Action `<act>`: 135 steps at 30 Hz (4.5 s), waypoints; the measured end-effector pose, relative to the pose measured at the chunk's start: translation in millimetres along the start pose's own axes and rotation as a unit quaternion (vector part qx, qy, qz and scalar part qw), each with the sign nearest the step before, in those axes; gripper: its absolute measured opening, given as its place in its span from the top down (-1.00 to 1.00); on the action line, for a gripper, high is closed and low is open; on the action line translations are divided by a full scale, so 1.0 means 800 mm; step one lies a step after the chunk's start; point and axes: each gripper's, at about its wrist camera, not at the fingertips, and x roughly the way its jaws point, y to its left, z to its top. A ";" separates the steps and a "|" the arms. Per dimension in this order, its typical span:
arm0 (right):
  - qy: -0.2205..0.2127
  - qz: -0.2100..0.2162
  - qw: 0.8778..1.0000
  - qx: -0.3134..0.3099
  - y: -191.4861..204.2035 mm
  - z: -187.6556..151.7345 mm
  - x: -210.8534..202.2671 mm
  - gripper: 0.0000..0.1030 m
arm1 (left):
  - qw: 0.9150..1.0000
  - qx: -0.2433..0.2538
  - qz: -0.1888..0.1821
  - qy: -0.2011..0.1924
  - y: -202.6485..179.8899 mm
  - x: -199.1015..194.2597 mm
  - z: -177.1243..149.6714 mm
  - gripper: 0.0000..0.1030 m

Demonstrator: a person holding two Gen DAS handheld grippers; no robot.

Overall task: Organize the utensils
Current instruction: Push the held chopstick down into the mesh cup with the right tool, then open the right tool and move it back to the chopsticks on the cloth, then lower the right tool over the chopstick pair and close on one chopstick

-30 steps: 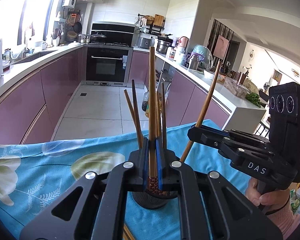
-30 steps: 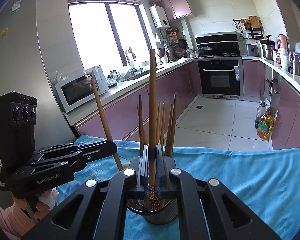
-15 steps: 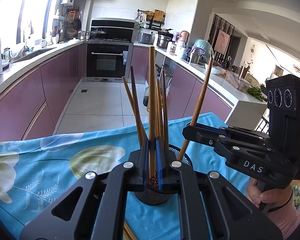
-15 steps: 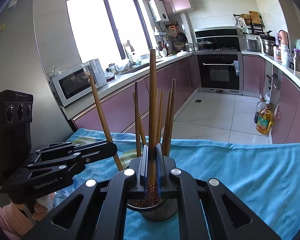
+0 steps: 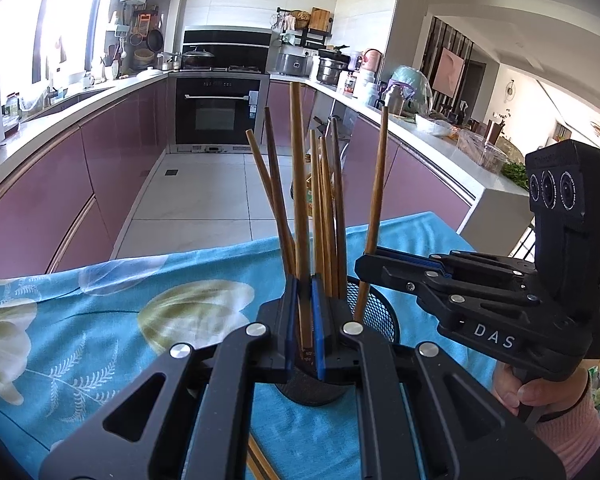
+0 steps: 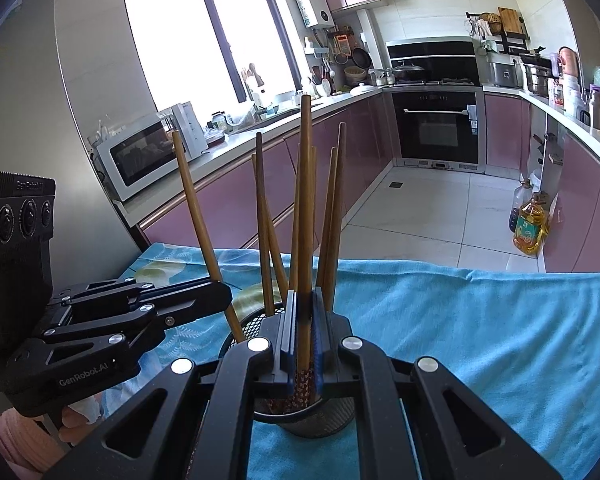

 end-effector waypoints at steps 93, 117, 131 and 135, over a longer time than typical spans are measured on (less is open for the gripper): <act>0.153 0.031 0.987 -0.041 0.105 -0.135 0.091 0.62 | 0.993 -0.017 0.037 0.114 0.042 -0.021 -0.210 0.45; 0.155 0.007 0.987 -0.039 0.086 -0.148 0.057 0.75 | 0.991 -0.037 0.052 0.120 0.048 -0.017 -0.199 0.54; 0.150 -0.020 0.985 -0.079 0.095 -0.137 0.088 0.74 | 0.988 -0.023 0.072 0.133 0.049 0.014 -0.180 0.69; 0.150 -0.018 0.986 -0.076 0.092 -0.136 0.086 0.84 | 0.988 -0.027 0.073 0.132 0.050 0.017 -0.178 0.74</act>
